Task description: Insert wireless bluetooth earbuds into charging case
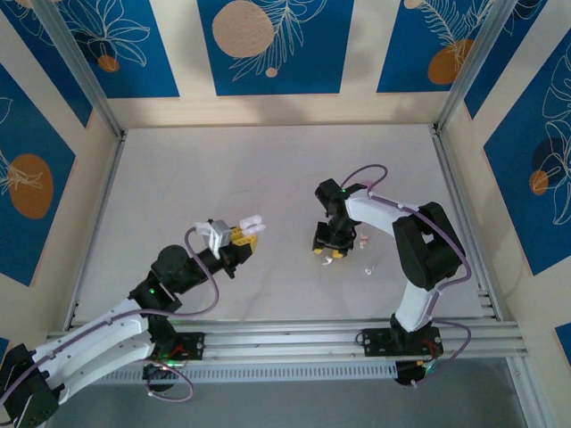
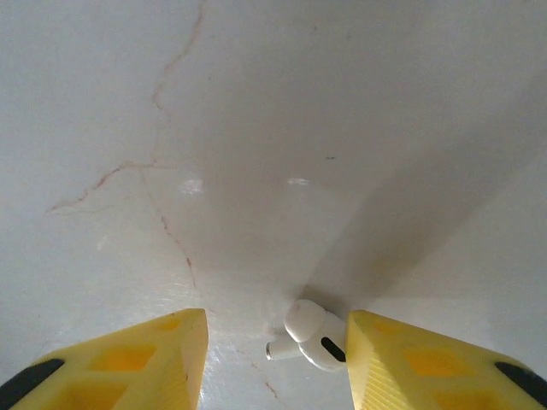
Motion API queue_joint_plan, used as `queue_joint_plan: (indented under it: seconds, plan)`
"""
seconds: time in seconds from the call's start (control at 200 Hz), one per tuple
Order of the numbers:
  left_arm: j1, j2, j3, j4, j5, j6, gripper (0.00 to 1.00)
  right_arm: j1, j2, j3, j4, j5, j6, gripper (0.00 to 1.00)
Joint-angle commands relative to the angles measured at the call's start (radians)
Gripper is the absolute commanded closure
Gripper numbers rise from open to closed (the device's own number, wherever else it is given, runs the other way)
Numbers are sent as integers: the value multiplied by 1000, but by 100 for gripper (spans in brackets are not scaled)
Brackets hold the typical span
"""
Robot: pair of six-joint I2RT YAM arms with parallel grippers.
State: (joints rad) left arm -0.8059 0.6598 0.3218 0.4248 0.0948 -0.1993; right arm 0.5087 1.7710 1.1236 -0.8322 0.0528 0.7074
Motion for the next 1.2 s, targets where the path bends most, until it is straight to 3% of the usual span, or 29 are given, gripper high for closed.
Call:
queue_joint_plan:
  seconds: [0.0,0.495,1.196]
  plan:
    - [-8,5,40,55,-1,22,96,10,-51,19,-49,62,17,52]
    - [-8,20,40,63,3,21,96,-4,-12,-63,32,-63,61,52]
    - [-7,37,40,66,13,5,95,46,55,43,8,5,-69,53]
